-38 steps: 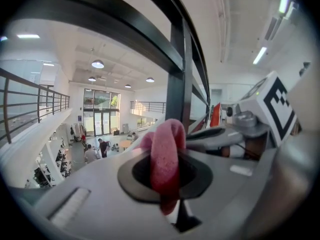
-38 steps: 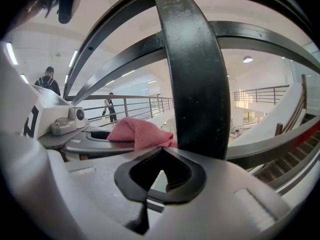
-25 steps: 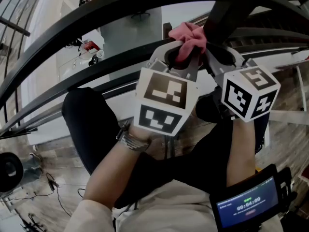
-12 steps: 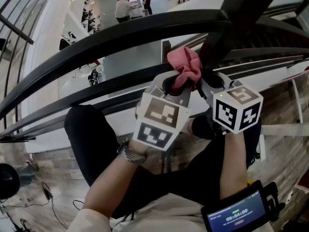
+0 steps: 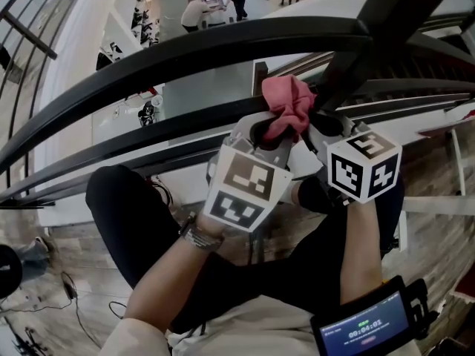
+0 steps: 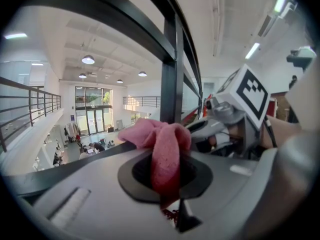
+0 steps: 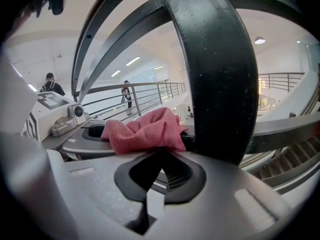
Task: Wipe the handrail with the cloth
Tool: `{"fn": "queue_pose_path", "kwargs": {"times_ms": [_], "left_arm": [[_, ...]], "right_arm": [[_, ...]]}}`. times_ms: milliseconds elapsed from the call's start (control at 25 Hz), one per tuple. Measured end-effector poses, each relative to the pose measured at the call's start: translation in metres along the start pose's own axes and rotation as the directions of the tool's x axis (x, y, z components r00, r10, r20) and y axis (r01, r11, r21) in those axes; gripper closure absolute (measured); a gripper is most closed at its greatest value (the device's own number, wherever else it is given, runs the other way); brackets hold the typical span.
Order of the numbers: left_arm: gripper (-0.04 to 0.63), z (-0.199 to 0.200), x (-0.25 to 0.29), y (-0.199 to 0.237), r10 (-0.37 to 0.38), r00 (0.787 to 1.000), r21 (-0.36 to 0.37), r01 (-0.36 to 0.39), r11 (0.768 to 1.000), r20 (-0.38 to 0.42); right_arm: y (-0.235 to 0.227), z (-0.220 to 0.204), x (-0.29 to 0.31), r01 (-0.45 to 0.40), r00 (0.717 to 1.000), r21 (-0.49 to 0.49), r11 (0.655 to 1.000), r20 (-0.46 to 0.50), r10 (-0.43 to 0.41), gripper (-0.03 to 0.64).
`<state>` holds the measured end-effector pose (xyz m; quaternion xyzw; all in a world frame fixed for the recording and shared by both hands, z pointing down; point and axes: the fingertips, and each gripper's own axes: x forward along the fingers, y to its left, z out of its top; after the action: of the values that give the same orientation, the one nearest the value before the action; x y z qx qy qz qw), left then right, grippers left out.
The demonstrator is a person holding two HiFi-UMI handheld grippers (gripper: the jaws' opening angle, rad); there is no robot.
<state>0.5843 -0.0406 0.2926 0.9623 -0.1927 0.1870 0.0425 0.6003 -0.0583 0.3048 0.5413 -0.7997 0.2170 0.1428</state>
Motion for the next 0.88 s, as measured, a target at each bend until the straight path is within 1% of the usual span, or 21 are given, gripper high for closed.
{"fn": "queue_pose_path", "kwargs": {"times_ms": [360, 640, 880], "left_arm": [[0.565, -0.005, -0.016, 0.01, 0.024, 1.0, 0.003, -0.024, 1.0, -0.004], [0.565, -0.006, -0.031, 0.016, 0.045, 0.999, -0.002, -0.045, 0.999, -0.002], [0.565, -0.012, -0.046, 0.029, 0.077, 0.997, -0.018, -0.077, 0.997, 0.005]], "right_arm": [[0.021, 0.003, 0.01, -0.084, 0.996, -0.04, 0.996, -0.033, 0.083, 0.615], [0.037, 0.006, 0.013, -0.12, 0.992, -0.07, 0.99, -0.053, 0.116, 0.615], [0.055, 0.008, 0.025, -0.159, 0.985, -0.095, 0.983, -0.078, 0.151, 0.615]]}}
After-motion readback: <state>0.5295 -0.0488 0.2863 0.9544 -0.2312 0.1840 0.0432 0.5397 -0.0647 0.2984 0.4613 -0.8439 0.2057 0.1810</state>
